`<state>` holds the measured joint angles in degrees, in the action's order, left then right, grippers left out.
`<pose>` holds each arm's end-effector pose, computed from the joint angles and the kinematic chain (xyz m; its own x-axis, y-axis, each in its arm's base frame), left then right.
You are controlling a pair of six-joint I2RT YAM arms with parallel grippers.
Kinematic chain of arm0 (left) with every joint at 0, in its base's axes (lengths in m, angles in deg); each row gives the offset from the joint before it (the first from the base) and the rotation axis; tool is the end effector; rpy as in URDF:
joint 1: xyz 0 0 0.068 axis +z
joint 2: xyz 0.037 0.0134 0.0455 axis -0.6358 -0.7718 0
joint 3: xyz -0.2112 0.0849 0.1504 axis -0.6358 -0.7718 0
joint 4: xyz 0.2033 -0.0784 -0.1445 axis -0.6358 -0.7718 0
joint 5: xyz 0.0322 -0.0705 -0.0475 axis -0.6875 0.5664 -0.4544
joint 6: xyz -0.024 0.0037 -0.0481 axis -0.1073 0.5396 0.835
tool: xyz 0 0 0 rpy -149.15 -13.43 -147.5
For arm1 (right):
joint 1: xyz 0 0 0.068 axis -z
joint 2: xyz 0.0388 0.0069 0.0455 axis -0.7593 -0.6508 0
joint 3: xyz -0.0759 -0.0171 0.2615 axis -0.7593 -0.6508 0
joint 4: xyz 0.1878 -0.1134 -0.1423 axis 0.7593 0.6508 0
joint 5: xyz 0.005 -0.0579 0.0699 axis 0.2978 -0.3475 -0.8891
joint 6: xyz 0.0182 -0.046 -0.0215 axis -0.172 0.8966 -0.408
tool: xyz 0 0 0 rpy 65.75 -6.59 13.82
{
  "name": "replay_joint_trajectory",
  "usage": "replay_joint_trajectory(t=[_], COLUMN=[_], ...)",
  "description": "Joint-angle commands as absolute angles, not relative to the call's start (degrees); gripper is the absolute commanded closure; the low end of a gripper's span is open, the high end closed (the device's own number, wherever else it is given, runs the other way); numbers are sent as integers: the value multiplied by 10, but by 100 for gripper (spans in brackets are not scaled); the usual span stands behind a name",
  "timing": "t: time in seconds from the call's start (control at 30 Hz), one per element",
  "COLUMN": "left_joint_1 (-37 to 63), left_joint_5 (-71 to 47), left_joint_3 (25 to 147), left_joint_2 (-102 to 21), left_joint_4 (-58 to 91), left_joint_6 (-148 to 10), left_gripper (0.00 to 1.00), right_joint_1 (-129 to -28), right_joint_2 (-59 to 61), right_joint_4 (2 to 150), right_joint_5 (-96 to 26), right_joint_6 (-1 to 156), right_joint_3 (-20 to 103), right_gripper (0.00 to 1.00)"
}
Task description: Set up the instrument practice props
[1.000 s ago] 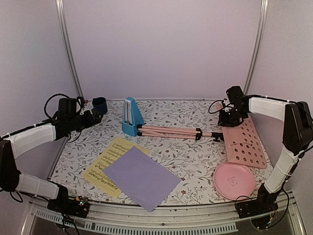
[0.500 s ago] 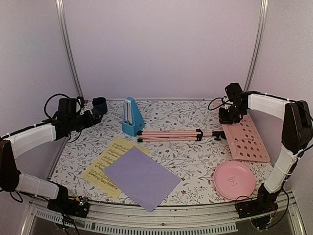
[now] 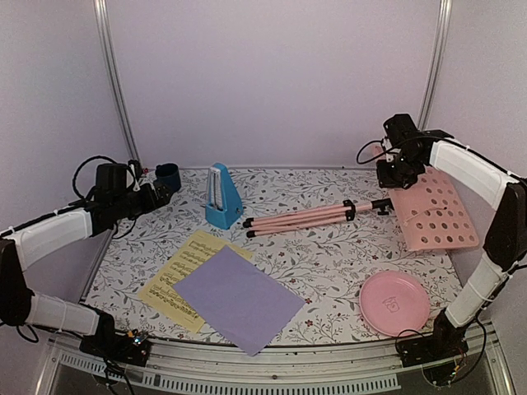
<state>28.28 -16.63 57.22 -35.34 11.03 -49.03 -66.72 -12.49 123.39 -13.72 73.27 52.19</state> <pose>0.2649 -0.0549 0.2498 -0.5492 -0.4246 -0.7198 -0.0453 0.8752 -0.4817 0.3387 0.0972 0.3097 -0.8133 -0.0620 -0.5785 -0.0168 0.9964 -0.0833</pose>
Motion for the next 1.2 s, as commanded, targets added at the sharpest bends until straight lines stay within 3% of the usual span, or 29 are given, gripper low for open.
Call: replay_joint_trajectory(t=[0.0,0.2,0.5,0.7,0.97,1.17], left_joint_1=[281,281,280,265,185,89], left_joint_5=[-151,-150,-99,-44,-2,-19], left_joint_3=[580,587,594,598,581,560], left_joint_2=[-330,-305,-261,-223,-178,-216], left_joint_4=[128,119,127,141,208,289], left_joint_6=[-493,-506,-535,-582,-645,-676], left_gripper=[1,1,1,1,1,18], right_joint_1=[-695,-750,-863,-944,-1011,-1044], right_joint_2=[-47,-7,43,66,50,16], right_joint_4=[1174,1126,906,743,630,571], right_joint_5=[-1,86,163,172,155,129], right_joint_6=[785,885,1148,1366,1512,1623], right_joint_3=[622,663,632,574,578,617], right_gripper=[100,100,100,100,100,100])
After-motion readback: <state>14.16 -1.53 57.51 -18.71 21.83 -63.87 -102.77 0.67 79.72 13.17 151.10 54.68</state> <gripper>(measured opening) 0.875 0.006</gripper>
